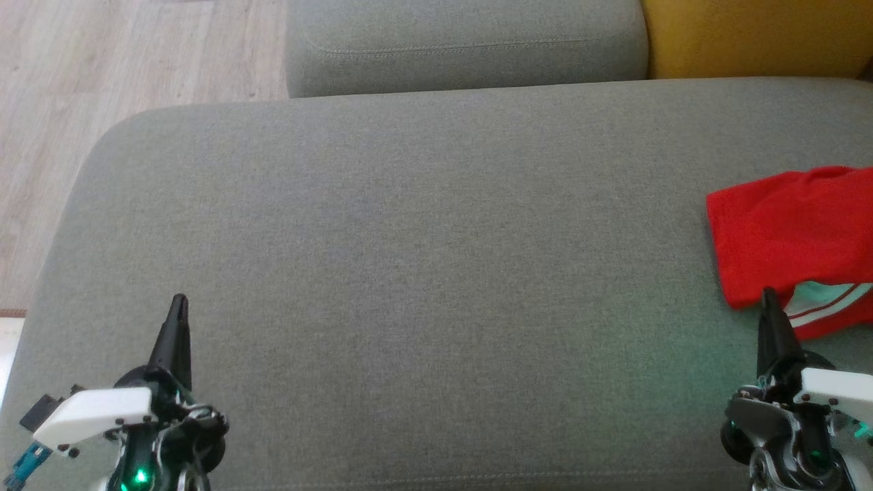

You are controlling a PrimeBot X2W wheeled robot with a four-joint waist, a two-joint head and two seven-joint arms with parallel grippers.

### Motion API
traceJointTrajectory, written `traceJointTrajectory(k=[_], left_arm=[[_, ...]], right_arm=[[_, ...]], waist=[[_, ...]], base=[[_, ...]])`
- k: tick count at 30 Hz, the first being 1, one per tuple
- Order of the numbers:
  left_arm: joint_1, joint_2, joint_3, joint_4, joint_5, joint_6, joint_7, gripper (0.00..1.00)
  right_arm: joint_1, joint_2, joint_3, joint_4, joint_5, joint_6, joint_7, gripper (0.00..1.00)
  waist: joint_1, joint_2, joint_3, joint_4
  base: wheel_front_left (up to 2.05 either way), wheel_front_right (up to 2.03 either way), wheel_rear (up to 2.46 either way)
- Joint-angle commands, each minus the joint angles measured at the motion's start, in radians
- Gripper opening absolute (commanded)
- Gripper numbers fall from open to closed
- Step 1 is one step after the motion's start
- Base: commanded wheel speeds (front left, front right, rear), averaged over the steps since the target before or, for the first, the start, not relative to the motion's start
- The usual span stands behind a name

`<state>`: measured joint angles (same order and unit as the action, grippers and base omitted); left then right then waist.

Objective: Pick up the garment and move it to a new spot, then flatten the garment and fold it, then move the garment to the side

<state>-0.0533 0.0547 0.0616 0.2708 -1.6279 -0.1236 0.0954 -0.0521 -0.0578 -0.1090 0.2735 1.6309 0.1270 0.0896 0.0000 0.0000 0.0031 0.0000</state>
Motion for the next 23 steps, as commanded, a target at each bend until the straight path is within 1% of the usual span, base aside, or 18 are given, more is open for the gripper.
traceJointTrajectory(k=[1, 23], left_arm=[[-0.053, 0.006, 0.038, -0.026, 0.007, -0.007, 0.006, 0.0], [-0.054, 0.003, 0.042, -0.026, 0.011, -0.007, 0.01, 0.0]], right_arm=[[-0.054, -0.008, 0.016, -0.03, -0.005, 0.004, 0.007, 0.0], [-0.054, -0.004, 0.011, -0.03, -0.01, 0.004, 0.011, 0.0]], waist=[[0.0, 0.0, 0.0, 0.0], [0.0, 0.0, 0.0, 0.0]], base=[[0.0, 0.0, 0.0], [0.0, 0.0, 0.0]])
